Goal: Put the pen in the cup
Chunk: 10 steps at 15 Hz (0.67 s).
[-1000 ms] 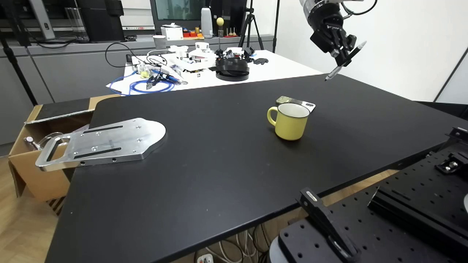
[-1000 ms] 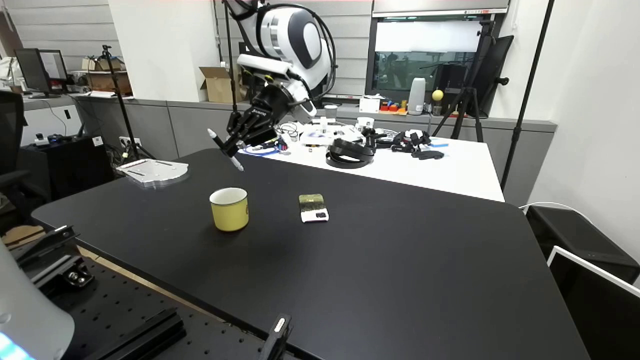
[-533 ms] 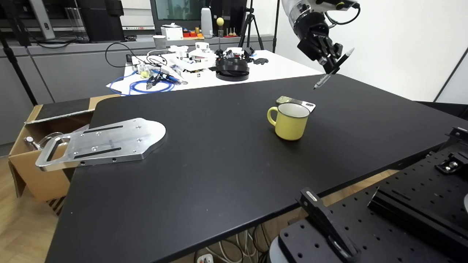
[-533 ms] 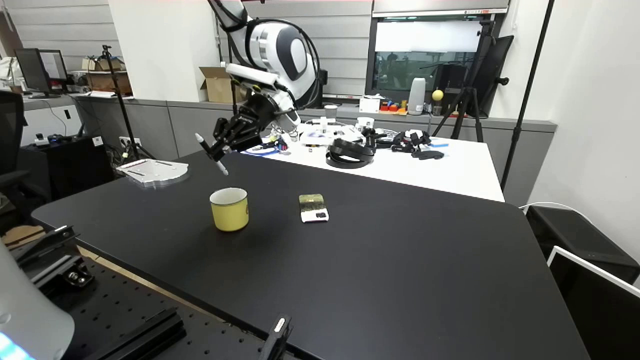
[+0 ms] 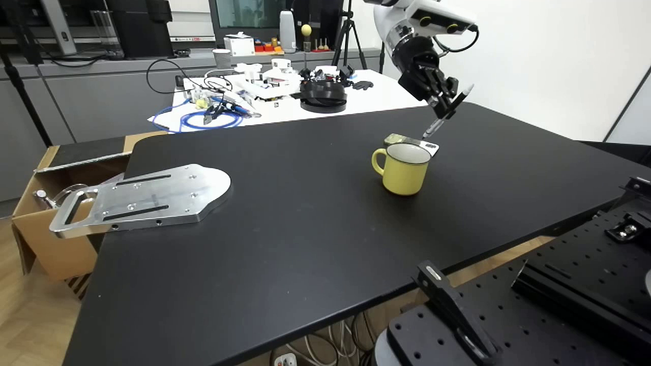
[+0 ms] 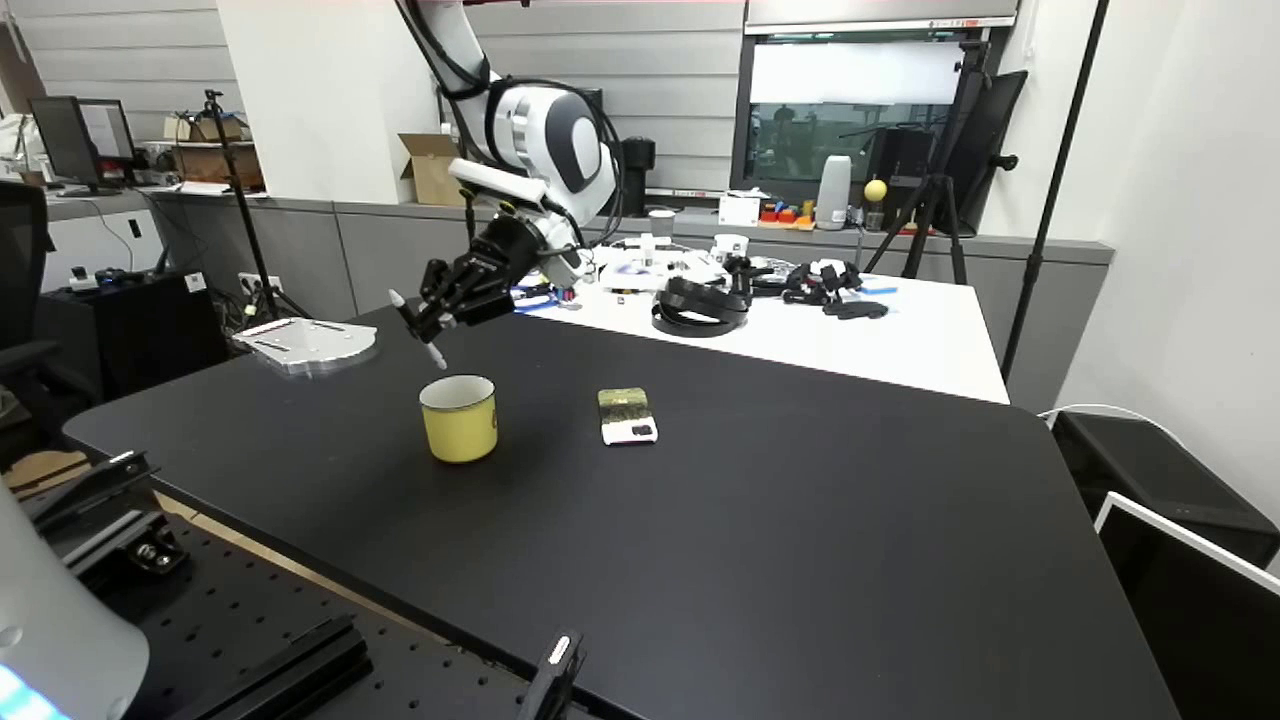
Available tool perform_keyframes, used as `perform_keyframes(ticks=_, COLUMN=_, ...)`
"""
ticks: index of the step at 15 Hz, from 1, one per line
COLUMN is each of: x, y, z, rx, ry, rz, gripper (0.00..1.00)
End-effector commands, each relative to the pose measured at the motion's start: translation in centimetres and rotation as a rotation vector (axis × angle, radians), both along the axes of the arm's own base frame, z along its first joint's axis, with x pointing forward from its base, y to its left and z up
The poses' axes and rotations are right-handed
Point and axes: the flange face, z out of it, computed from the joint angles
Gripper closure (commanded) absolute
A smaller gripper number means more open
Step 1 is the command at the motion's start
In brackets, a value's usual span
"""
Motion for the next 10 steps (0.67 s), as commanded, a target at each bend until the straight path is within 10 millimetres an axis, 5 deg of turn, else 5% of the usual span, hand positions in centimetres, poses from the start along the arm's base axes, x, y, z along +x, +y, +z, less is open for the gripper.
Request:
perform_keyframes(ticks=1, x=1.5, y=0.6, z=-0.8, rx=-0.006, ry=0.022, rz=-0.002, gripper=0.97)
perform_keyframes(ticks=10, x=3.3, y=1.1, z=-3.9, rx=0.015, ry=0.038, rz=0.015, gripper=0.97)
